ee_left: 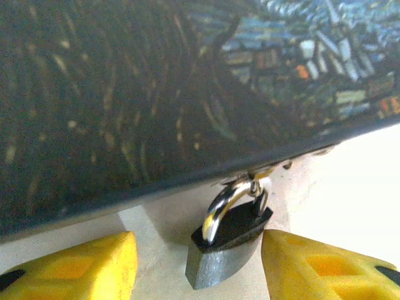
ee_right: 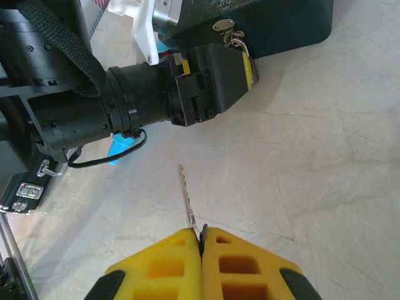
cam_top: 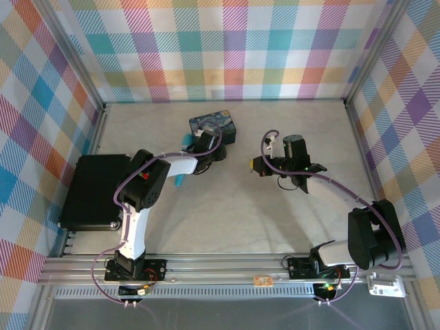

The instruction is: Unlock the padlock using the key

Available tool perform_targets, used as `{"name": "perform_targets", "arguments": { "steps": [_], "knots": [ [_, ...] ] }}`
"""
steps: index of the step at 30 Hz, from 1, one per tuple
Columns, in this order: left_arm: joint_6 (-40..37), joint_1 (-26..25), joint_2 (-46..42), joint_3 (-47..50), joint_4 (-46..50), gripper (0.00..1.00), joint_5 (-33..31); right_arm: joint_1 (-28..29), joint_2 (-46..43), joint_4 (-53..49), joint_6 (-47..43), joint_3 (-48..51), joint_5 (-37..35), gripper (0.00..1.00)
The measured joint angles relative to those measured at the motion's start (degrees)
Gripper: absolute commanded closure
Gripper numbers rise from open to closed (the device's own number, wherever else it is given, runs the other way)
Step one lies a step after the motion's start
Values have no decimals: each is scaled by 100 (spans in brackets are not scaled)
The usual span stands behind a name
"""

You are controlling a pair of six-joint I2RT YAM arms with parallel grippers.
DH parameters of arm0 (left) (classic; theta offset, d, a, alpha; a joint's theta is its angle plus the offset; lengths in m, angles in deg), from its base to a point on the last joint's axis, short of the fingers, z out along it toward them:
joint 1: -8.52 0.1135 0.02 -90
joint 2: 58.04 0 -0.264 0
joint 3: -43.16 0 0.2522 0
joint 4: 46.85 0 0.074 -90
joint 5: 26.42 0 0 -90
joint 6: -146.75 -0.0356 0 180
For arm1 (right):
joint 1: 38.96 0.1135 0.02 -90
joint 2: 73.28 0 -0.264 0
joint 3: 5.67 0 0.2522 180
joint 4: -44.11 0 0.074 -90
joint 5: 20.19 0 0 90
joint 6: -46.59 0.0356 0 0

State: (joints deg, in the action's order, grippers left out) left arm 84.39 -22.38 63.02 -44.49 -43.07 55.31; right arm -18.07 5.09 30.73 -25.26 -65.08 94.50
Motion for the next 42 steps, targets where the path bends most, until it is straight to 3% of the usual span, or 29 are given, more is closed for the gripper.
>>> {"name": "perform_targets", "arguments": {
  "steps": [10,24,32,42],
  "knots": [
    [240,184,186,-212,-52,62,334,0,7,-4,-2,0,-2,100],
    [424,295,286,-212,-444,95,1032,-46,109,-52,-2,0,-2,100],
    [678,350,251,-28,-719,97,1834,-267,186,-157,44,0,7,100],
    [2293,363,37,682,-2212,100,2887,-337,498,142,260,232,260,100]
  ]
}}
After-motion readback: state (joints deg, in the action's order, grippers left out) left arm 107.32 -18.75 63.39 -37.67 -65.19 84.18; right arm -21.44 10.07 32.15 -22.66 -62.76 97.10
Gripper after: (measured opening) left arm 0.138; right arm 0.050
